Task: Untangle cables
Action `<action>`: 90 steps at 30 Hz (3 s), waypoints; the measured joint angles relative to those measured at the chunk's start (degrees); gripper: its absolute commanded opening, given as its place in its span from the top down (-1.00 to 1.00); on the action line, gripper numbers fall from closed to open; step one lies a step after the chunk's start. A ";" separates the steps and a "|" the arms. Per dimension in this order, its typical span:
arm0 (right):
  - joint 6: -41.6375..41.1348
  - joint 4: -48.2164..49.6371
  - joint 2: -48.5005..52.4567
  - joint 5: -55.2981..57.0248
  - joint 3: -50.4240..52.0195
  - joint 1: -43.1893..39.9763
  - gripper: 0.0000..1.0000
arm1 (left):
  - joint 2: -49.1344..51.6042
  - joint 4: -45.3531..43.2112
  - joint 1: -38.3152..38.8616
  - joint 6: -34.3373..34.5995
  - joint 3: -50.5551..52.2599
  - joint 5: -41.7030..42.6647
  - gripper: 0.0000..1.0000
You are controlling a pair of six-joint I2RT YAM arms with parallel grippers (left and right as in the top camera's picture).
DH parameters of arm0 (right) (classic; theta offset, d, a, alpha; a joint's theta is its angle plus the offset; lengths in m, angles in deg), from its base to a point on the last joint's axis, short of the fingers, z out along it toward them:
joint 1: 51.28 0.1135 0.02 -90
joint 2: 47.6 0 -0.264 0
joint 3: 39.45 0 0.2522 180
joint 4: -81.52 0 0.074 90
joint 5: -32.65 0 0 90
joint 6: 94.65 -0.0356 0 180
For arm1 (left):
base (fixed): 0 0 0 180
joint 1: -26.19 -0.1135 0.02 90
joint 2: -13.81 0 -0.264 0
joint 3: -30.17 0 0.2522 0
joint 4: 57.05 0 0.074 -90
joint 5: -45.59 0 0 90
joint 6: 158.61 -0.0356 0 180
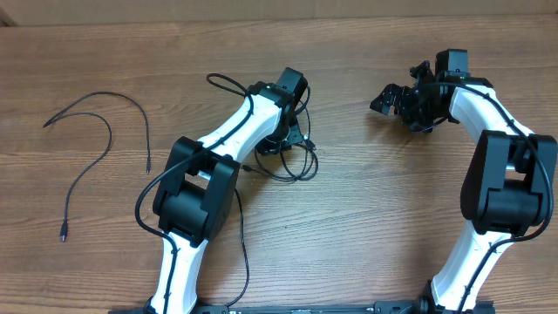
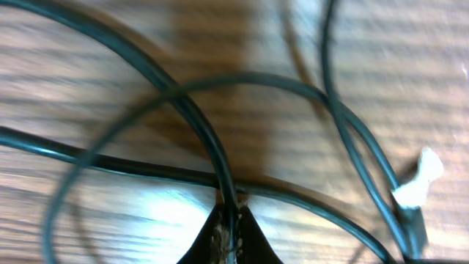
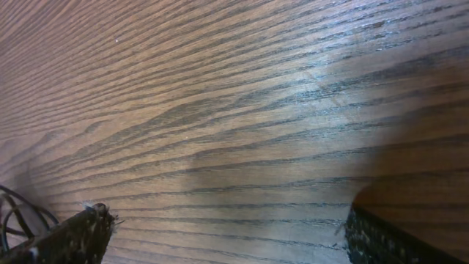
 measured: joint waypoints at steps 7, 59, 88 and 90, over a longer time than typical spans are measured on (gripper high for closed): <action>-0.02 -0.02 0.00 0.00 0.00 0.00 -1.00 | -2.51 2.12 -2.58 -14.80 -1.99 14.01 0.91; 23.37 -25.00 0.11 -38.56 0.35 6.05 -1.00 | -42.45 -20.04 -3.89 -53.16 -4.26 9.49 0.91; 23.58 -21.94 0.11 -23.56 0.42 6.27 -1.00 | -38.45 22.40 -3.89 -42.03 -4.74 -6.51 0.92; 23.58 -21.81 0.11 -21.86 0.42 6.27 -1.00 | -36.79 25.88 -3.89 -36.98 -4.74 -14.08 0.92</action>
